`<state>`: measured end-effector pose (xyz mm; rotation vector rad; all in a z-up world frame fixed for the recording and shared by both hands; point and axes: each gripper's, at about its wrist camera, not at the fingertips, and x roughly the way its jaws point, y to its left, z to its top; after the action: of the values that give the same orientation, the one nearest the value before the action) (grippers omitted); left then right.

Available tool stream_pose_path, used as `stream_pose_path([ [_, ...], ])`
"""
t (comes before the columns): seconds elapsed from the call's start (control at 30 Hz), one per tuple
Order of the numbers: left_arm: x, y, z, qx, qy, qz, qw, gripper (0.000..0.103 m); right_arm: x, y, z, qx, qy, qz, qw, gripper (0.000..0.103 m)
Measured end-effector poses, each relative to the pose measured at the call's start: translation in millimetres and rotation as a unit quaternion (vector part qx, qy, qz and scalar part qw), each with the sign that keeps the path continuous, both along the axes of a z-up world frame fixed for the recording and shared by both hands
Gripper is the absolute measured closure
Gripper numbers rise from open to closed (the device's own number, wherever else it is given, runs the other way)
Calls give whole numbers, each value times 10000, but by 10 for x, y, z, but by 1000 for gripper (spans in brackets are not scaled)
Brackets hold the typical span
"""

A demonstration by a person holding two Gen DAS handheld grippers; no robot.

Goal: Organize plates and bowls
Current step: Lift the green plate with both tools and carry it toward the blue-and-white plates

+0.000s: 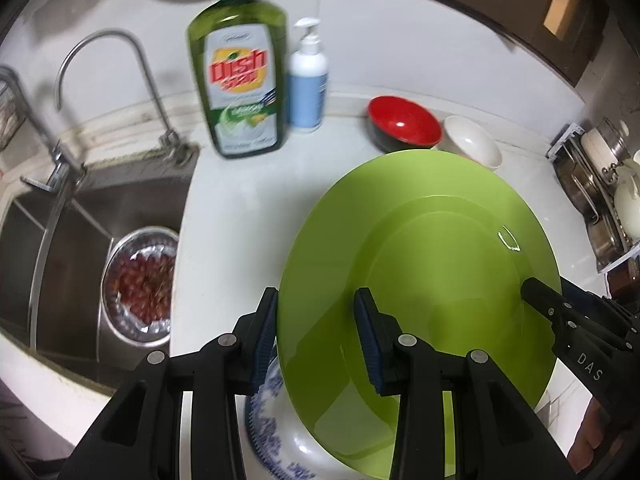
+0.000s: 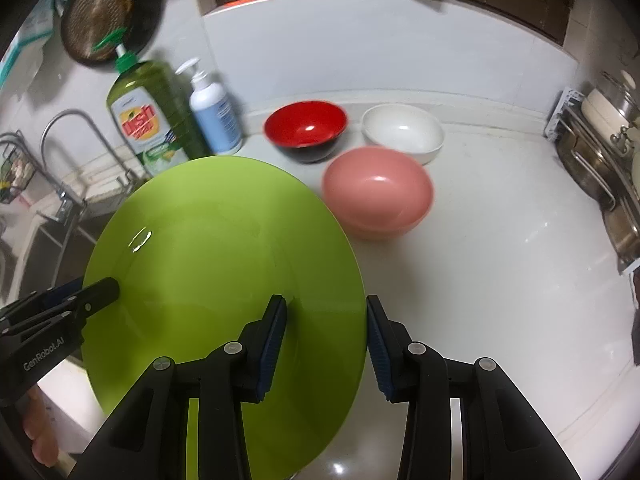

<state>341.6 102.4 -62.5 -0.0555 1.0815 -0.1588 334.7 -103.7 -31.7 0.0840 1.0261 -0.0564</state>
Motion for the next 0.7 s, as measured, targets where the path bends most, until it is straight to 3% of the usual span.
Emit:
stream_pose_path([
  [0.37,-286,344,-313,-6,383,197,9991,65,-176,347,-263,-43,385,264,9989,62],
  [0.7,-420,380,-687,70,819,164,9965,65,-322,392,-654,-3,903,264,9956,62],
])
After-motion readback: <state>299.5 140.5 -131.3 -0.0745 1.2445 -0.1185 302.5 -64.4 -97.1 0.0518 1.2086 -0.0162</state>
